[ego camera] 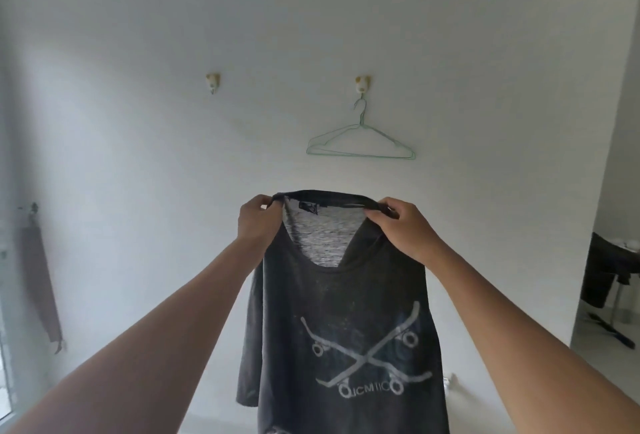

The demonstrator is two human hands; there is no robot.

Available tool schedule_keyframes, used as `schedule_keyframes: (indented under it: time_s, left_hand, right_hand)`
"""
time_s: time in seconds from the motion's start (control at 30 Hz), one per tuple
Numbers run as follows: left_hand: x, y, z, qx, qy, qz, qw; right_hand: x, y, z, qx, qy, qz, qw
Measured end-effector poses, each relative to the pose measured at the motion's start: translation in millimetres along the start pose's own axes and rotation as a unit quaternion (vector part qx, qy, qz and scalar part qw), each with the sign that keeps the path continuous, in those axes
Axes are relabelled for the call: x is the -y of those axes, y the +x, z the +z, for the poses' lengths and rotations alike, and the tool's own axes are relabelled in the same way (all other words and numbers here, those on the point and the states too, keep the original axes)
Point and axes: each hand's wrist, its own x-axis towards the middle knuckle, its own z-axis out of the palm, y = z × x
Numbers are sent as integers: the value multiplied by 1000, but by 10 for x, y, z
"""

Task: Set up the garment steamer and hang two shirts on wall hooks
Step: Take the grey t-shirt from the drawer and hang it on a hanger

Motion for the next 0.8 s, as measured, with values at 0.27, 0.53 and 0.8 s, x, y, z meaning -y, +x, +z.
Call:
schedule_keyframes:
  time_s: [0.27,0.53,0.8]
  left_hand:
    - [-254,674,80,14,42,44,998]
    - [-279,1920,26,-8,133,147,980]
    - [-2,2667,402,9,-18,27,999]
  right_hand:
    - [29,624,-47,-79,14,2,997]
    - [73,1625,50,-76,-61,-37,995]
    - [-43,2207,210,-38,-180,-47,982]
